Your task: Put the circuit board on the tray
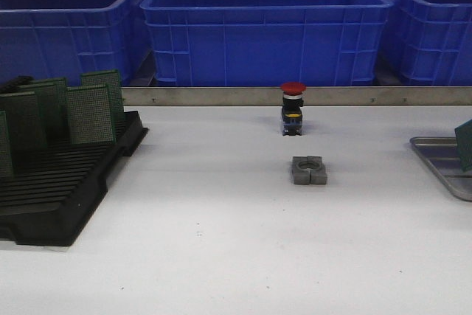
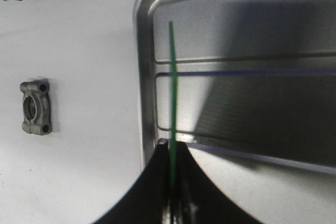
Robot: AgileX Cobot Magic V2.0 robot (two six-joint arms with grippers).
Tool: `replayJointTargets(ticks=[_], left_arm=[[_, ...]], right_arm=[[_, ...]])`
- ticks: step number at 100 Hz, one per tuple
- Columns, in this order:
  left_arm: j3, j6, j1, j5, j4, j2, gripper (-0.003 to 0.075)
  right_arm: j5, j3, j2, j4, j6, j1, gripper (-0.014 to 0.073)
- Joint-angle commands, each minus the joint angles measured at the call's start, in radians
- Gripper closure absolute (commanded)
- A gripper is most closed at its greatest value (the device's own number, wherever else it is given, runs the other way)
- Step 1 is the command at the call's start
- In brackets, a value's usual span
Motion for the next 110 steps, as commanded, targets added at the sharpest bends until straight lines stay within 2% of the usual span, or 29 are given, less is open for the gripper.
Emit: replayJointTargets(ticks=[1, 22, 47, 91, 100, 110], left_arm=[[-0.027, -0.009, -0.007, 0.042, -0.061, -0.046, 0.0099], [-0.027, -0.009, -0.007, 0.042, -0.061, -0.046, 0.0099], [-0.027, -0.009, -0.007, 0.042, -0.061, -0.046, 0.0099], [-0.027, -0.009, -0.007, 0.042, -0.059, -0.046, 0.0099], [-0.036, -0.009, -0.007, 0.042, 0.005, -0.046, 0.0099], [-0.054, -0.009, -0.007, 0.042, 0.157, -0.048, 0.0099]], right_arm=[[0.025, -0.025, -0.047, 0.031, -0.005, -0.008, 0.0491], [0.016, -0.025, -0.047, 0.031, -0.005, -0.008, 0.0263], [-0.015, -0.025, -0.049, 0.031, -0.005, -0.010, 0.0120], [-0.006, -0.025, -0.055, 0.030, -0.005, -0.010, 0.0111], [-0.006, -0.025, -0.055, 0.030, -0.005, -0.010, 0.0111], [-0.006, -0.025, -0.055, 0.030, -0.005, -0.010, 0.0111]])
